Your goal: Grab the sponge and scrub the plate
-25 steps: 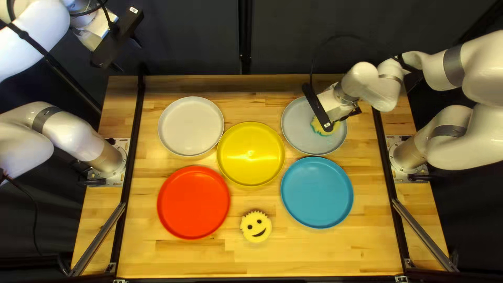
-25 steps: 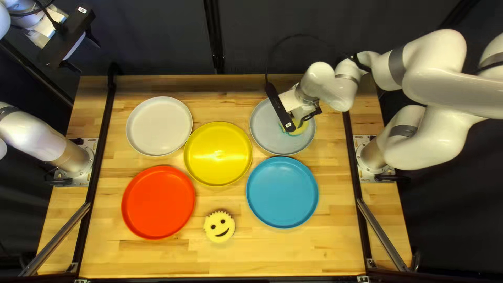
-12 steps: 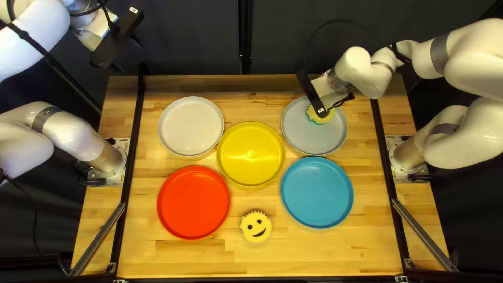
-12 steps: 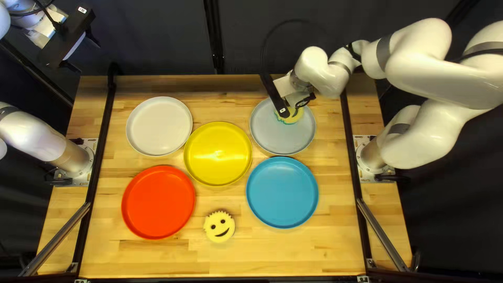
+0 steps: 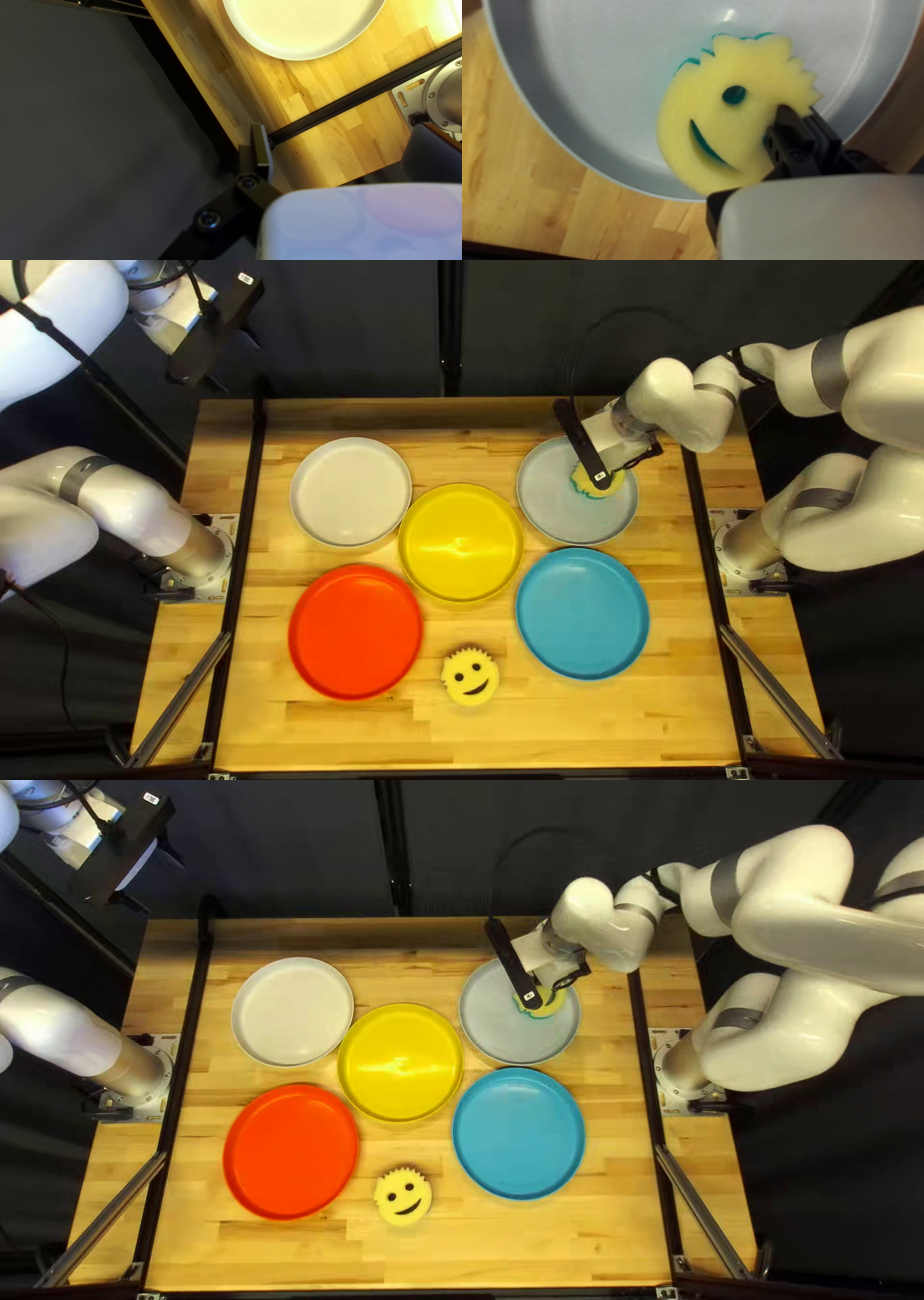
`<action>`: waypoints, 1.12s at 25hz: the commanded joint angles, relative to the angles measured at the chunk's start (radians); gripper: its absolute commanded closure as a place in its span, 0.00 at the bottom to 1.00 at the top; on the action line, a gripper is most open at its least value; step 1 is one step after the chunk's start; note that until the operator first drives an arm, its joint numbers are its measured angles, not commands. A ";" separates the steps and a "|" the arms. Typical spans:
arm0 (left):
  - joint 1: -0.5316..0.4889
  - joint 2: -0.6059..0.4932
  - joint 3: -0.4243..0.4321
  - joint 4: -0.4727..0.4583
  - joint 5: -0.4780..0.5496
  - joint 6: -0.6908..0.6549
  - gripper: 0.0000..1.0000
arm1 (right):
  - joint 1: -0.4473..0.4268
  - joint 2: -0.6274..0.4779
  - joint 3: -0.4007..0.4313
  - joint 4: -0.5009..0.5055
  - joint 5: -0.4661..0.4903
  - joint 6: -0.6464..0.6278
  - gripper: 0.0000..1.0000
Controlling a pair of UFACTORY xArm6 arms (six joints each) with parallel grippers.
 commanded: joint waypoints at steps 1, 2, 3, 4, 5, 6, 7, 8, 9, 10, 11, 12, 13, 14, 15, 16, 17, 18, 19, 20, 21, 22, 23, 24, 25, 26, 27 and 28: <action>0.000 0.000 0.000 0.000 0.000 0.000 0.00 | 0.069 0.036 -0.040 0.004 0.037 0.079 1.00; 0.000 0.000 0.000 0.000 0.000 0.000 0.00 | 0.078 0.057 -0.060 0.013 0.046 0.086 1.00; 0.000 0.000 0.000 0.000 0.000 0.000 0.00 | 0.082 0.076 -0.078 0.021 0.050 0.088 1.00; 0.000 0.000 0.000 0.000 0.000 0.000 0.00 | 0.082 0.090 -0.092 0.028 0.055 0.088 1.00; 0.000 0.000 0.000 0.000 0.000 0.000 0.00 | 0.079 0.104 -0.106 0.032 0.059 0.086 1.00; 0.000 0.000 0.000 0.000 0.000 0.000 0.00 | 0.077 0.111 -0.114 0.034 0.061 0.085 1.00; 0.000 0.000 0.000 0.000 0.000 0.000 0.00 | 0.065 0.133 -0.139 0.036 0.068 0.078 1.00; 0.000 0.000 0.000 0.000 0.000 0.000 0.00 | 0.055 0.152 -0.160 0.032 0.075 0.080 1.00; 0.000 0.000 0.000 0.000 0.000 0.000 0.00 | 0.047 0.165 -0.175 0.026 0.081 0.087 1.00; 0.000 0.000 0.000 0.000 0.000 0.000 0.00 | 0.034 0.185 -0.201 0.016 0.095 0.100 1.00; 0.000 0.000 0.000 0.000 0.000 0.000 0.00 | 0.029 0.192 -0.211 0.013 0.101 0.106 1.00; 0.000 0.000 0.000 0.000 0.000 0.000 0.00 | 0.014 0.204 -0.228 0.007 0.111 0.112 1.00; 0.000 0.000 0.000 0.000 0.000 0.000 0.00 | 0.004 0.211 -0.238 0.004 0.116 0.113 1.00; 0.000 0.000 0.000 0.000 0.000 0.000 0.00 | -0.009 0.220 -0.249 0.004 0.120 0.110 1.00; 0.000 0.000 0.000 0.000 0.000 0.000 0.00 | -0.021 0.230 -0.260 0.002 0.125 0.109 1.00; 0.000 0.000 0.000 0.000 0.000 0.000 0.00 | -0.027 0.235 -0.265 0.001 0.128 0.110 1.00; 0.000 0.000 0.000 0.000 0.000 0.000 0.00 | -0.042 0.248 -0.279 -0.004 0.133 0.111 1.00; 0.000 0.000 0.000 0.000 0.000 0.000 0.00 | -0.049 0.253 -0.287 -0.008 0.138 0.117 1.00; 0.000 0.000 0.000 0.000 0.000 0.000 0.00 | -0.053 0.256 -0.292 -0.011 0.141 0.121 1.00; 0.000 0.000 0.000 0.000 0.000 0.000 0.00 | -0.061 0.264 -0.303 -0.020 0.149 0.133 1.00; 0.000 0.000 0.000 0.000 0.000 0.000 0.00 | -0.063 0.268 -0.308 -0.024 0.153 0.141 1.00; 0.000 0.000 0.000 0.000 0.000 0.000 0.00 | -0.066 0.276 -0.318 -0.029 0.158 0.152 1.00; 0.000 0.000 0.000 0.000 0.000 0.000 0.00 | -0.069 0.284 -0.327 -0.034 0.163 0.161 1.00; 0.000 0.000 0.000 0.000 0.000 0.000 0.00 | -0.070 0.287 -0.330 -0.036 0.165 0.166 1.00; 0.000 0.000 0.000 0.000 0.000 0.000 0.00 | -0.071 0.293 -0.338 -0.040 0.170 0.176 1.00; 0.000 0.000 0.000 0.000 0.000 0.000 0.00 | -0.070 0.295 -0.343 -0.042 0.174 0.182 1.00; 0.000 0.000 0.000 0.000 0.000 0.000 0.00 | -0.070 0.300 -0.350 -0.043 0.179 0.188 1.00; 0.000 0.000 0.000 0.000 0.000 0.000 0.00 | -0.069 0.304 -0.355 -0.044 0.182 0.191 1.00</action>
